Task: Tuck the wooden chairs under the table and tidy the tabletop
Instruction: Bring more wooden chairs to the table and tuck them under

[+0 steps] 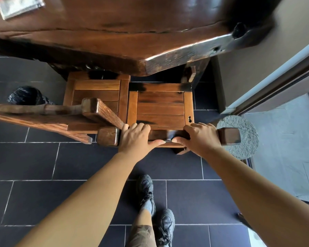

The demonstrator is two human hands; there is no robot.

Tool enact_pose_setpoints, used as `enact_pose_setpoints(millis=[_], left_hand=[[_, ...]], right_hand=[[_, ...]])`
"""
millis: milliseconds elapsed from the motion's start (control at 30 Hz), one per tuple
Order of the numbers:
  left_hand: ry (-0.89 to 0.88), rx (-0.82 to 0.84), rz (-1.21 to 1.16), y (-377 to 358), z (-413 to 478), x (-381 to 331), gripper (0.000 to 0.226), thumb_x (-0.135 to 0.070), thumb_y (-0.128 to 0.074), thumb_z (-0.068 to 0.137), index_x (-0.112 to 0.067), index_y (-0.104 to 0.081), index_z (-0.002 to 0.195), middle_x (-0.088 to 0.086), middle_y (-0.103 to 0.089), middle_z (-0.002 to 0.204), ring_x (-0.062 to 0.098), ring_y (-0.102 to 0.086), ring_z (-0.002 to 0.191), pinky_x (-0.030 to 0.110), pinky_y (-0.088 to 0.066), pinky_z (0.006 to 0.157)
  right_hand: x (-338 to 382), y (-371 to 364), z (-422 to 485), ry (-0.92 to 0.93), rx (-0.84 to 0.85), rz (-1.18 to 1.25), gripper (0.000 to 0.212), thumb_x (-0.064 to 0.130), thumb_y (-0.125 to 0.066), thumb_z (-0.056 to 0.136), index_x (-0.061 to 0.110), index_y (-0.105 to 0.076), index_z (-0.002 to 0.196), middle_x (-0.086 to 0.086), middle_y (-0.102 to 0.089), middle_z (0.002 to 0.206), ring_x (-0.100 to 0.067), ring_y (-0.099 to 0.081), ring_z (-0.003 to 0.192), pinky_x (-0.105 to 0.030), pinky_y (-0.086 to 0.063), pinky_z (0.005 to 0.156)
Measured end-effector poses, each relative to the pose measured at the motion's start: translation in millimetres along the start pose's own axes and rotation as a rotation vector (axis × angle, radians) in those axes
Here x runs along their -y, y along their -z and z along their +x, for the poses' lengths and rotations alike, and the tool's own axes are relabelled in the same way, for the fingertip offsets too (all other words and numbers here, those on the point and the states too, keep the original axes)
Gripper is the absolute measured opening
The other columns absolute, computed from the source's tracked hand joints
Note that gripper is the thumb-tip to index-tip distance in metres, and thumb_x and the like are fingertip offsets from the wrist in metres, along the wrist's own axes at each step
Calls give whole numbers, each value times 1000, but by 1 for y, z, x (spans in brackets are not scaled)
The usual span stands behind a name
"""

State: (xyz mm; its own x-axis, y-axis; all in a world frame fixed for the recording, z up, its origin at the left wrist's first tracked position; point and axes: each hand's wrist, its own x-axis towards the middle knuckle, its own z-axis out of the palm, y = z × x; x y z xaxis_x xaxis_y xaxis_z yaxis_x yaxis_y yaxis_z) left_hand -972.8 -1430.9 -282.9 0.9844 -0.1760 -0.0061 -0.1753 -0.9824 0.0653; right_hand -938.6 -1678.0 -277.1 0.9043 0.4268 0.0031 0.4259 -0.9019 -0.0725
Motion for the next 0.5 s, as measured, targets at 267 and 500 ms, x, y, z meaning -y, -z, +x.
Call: enact_pose_setpoints(millis=[267,500], left_hand=[[5,-3,6,2,30,7,78,-87,-29,78,-18,-64,92,-1,-67,90,24,-59,85,41,-38,79],[12,7,23,4,57,11,81,-87,-27,78,-18,-65,96,-1,-68,94,24,-60,88,41,-38,82]], right_hand=[[-9,4,29,6,22,-5,60,81,-47,79,22,-61,74,3,-66,72,-25,-65,71,-33,-37,65],[-17,10,54,-5,71,-24,60,81,-39,82,25,-60,80,5,-65,78,-22,-65,76,-32,-33,66]])
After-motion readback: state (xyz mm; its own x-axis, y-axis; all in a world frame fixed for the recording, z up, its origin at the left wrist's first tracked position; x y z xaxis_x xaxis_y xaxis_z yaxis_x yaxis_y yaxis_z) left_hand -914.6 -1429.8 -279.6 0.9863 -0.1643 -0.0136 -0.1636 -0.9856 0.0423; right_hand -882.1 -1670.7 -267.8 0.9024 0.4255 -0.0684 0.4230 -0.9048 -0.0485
